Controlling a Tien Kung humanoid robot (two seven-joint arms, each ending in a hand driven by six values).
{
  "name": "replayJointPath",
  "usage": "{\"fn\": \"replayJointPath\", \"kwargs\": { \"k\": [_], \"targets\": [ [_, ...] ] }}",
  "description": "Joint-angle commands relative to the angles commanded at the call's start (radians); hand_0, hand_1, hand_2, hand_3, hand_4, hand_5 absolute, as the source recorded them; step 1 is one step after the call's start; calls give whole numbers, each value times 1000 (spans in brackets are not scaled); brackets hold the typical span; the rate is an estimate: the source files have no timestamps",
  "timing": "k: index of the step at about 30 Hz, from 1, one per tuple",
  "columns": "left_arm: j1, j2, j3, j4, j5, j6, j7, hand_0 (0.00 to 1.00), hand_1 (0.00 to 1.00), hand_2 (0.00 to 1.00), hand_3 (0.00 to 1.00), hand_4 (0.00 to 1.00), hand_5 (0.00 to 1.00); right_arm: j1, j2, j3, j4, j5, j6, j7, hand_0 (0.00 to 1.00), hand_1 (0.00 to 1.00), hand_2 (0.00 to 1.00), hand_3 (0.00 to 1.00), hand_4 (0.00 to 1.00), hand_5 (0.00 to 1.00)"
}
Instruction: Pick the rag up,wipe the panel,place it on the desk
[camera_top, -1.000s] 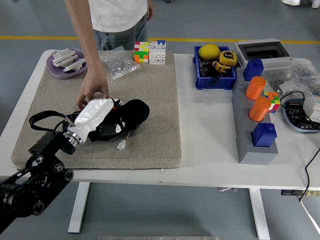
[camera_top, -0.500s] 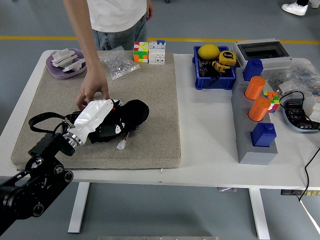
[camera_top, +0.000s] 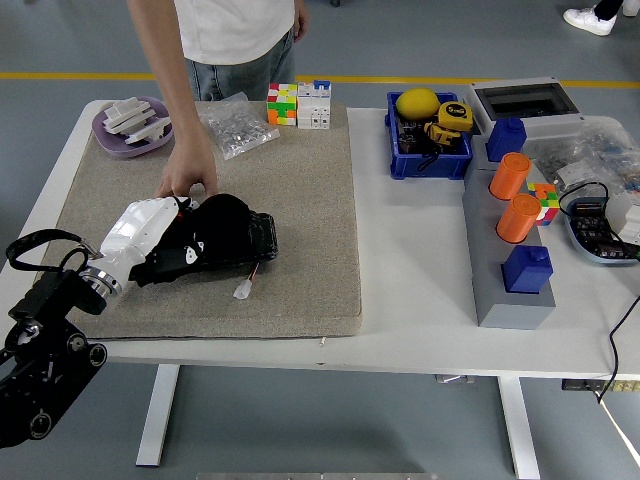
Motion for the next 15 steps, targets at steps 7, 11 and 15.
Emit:
{"fn": "replayJointPath", "kwargs": {
  "k": [7,11,15],
  "targets": [
    [38,25,-70,7,5,7,-14,287,342,543,486,410,2,-1,1,6,0,-12,-1,-1,795,679,684,605,987,459],
    [66,35,-112,7,9,7,-15,287,342,543,486,410,2,-4,3,4,0,-6,0,2,795,679,684,605,987,459],
    [77,40,-136,11,10,7,-16,286,342,542,487,410,2,-6,3,-1,0,2,-1,2,795,679,684,605,987,460]
  ]
}}
